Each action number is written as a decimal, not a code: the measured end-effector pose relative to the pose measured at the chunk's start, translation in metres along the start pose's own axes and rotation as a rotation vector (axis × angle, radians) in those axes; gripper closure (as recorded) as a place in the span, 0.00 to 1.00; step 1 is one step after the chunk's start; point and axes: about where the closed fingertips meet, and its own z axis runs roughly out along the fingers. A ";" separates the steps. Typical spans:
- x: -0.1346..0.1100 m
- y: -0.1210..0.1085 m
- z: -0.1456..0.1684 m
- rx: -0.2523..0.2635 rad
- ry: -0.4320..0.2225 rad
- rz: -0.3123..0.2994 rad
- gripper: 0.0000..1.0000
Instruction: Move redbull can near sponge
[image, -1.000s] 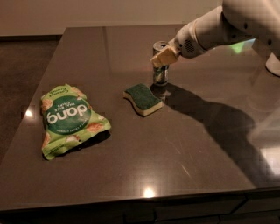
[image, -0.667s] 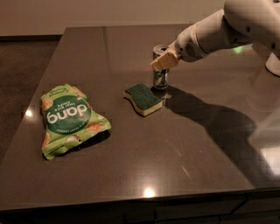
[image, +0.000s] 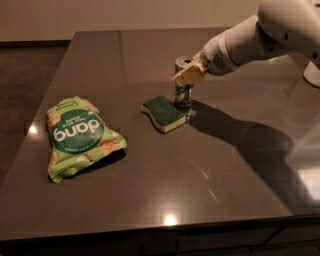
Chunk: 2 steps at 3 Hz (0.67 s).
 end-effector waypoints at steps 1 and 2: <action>0.002 0.004 0.002 -0.023 0.002 -0.001 0.14; 0.004 0.005 0.006 -0.038 0.010 -0.002 0.00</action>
Offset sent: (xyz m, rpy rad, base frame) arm -0.0035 0.0009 -0.0112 -0.0064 0.0380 0.0339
